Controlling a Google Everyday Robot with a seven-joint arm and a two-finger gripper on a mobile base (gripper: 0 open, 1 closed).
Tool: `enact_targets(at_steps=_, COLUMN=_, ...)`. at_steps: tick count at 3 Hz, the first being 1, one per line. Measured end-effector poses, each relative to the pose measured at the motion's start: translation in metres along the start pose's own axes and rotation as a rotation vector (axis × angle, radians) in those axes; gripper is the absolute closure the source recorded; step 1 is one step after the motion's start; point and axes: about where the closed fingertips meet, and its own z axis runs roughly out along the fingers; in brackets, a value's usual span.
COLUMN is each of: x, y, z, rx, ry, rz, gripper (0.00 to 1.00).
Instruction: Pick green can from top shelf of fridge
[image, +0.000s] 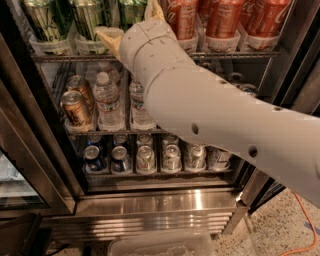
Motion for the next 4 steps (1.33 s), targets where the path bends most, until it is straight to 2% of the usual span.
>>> enact_targets(at_steps=2, x=0.001, y=-0.017, z=0.007, rx=0.08, ry=0.018, rz=-0.031, gripper=0.33)
enact_targets(at_steps=4, x=0.007, y=-0.023, z=0.014, rx=0.108, ry=0.045, rz=-0.044, gripper=0.35)
